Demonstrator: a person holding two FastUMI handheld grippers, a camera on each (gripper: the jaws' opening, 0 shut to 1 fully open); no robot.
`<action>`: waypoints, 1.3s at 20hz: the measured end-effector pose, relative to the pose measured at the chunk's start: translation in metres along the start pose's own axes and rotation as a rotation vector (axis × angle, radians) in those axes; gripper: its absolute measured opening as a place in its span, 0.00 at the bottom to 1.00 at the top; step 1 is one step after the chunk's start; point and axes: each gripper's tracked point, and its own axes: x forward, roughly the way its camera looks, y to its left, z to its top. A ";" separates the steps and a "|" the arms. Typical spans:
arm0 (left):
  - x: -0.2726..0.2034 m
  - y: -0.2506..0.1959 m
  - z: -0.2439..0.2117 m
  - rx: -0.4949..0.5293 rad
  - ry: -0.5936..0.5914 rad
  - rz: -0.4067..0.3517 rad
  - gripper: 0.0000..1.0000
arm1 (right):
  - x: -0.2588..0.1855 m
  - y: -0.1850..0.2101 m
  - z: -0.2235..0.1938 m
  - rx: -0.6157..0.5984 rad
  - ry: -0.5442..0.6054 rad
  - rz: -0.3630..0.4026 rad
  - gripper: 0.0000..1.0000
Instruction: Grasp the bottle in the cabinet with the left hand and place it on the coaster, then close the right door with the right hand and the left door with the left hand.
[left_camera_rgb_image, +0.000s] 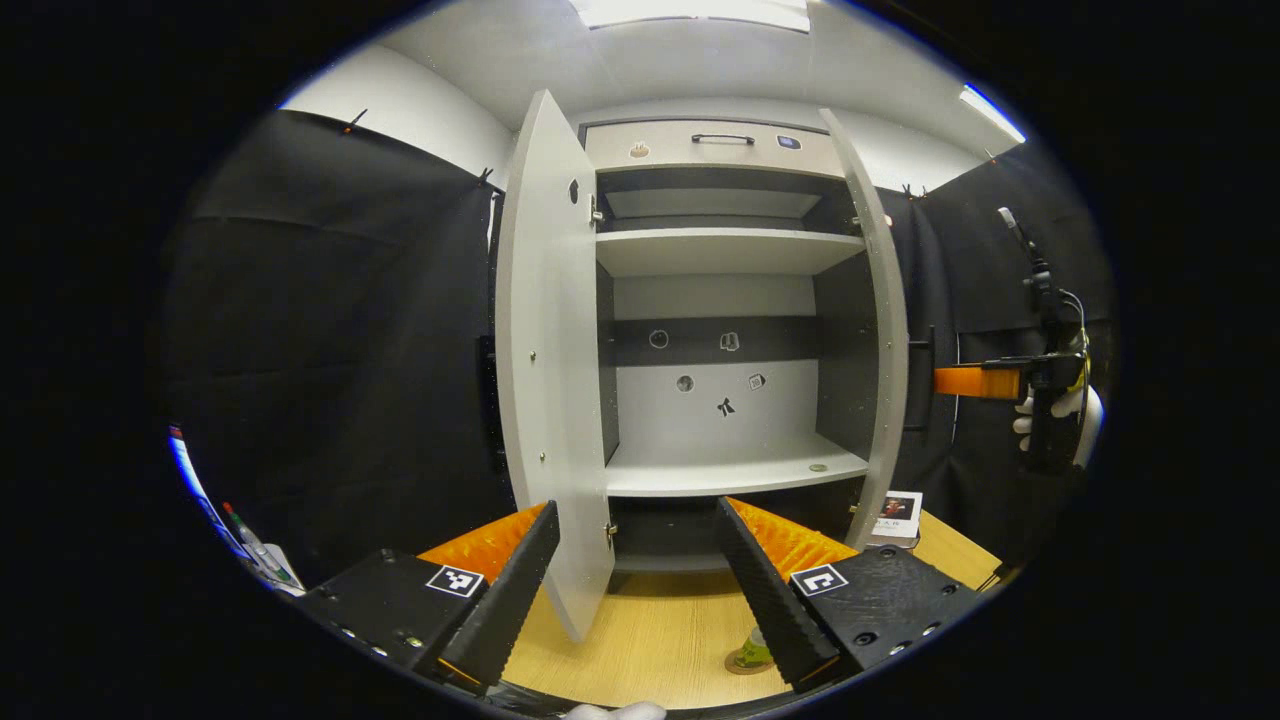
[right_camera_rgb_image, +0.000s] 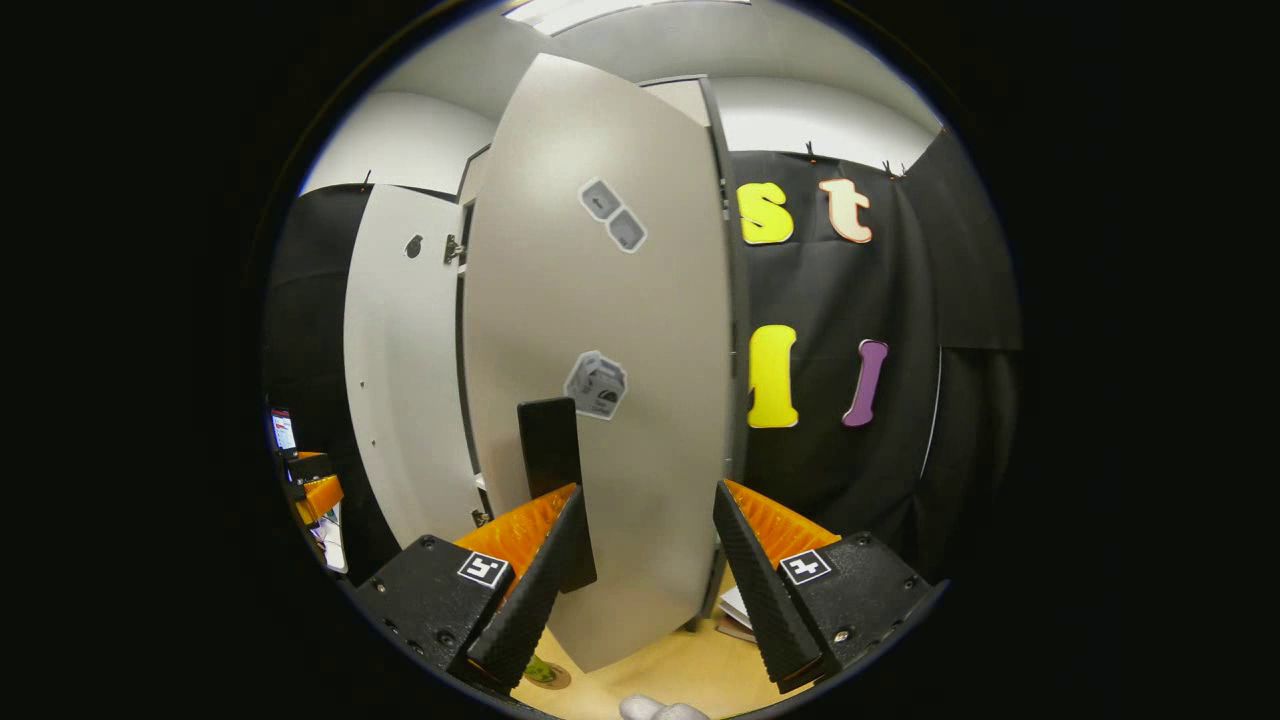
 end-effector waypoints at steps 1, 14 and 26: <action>0.001 0.004 0.000 0.001 -0.001 0.000 0.95 | 0.006 0.003 -0.001 0.001 -0.008 -0.020 0.81; 0.019 0.064 0.000 -0.009 -0.026 -0.006 0.95 | -0.031 0.032 0.001 -0.007 -0.039 -0.102 0.82; 0.091 0.215 0.016 0.030 -0.071 0.159 0.96 | -0.095 0.060 -0.043 -0.043 0.050 -0.221 0.82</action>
